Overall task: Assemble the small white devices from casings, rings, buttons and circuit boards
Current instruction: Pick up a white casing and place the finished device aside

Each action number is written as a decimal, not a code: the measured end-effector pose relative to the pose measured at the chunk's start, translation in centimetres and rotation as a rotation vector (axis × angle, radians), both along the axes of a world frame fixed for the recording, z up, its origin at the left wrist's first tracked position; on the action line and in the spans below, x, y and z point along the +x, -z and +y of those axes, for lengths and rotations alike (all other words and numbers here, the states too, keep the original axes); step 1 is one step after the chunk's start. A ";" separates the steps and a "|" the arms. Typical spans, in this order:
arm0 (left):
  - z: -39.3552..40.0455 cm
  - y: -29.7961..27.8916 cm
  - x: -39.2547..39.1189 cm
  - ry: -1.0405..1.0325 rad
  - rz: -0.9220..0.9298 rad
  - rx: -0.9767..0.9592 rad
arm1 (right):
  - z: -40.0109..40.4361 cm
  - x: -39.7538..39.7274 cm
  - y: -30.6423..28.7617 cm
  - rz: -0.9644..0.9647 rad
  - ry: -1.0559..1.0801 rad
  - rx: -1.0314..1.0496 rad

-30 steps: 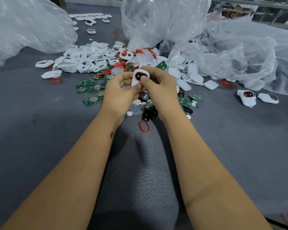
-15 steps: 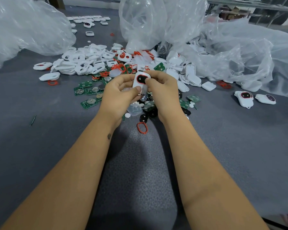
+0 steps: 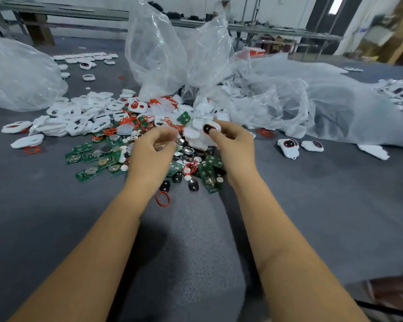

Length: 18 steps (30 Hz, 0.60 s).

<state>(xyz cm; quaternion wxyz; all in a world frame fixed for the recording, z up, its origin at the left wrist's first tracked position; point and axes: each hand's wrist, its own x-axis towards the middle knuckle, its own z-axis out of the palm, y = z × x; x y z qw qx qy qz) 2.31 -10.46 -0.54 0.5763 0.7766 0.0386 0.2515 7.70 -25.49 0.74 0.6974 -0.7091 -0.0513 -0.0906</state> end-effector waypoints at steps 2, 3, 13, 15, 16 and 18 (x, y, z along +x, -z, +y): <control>-0.8 -0.1 0.1 0.013 0.000 0.001 | -1.9 0.0 0.4 0.013 -0.008 -0.001; -1.2 -0.2 0.2 0.021 -0.001 -0.002 | -2.6 0.0 0.5 0.019 0.012 0.000; -4.9 -0.2 0.5 0.098 0.016 -0.024 | -5.5 1.5 2.4 0.120 0.447 -0.109; -4.6 0.0 0.3 0.091 0.020 -0.046 | -5.2 1.6 2.4 0.085 0.468 -0.234; -4.4 0.0 0.3 0.083 0.018 -0.059 | -5.1 1.5 2.4 0.056 0.452 -0.312; -3.7 0.1 0.2 0.062 0.009 -0.081 | -4.8 1.2 2.4 -0.048 0.351 -0.478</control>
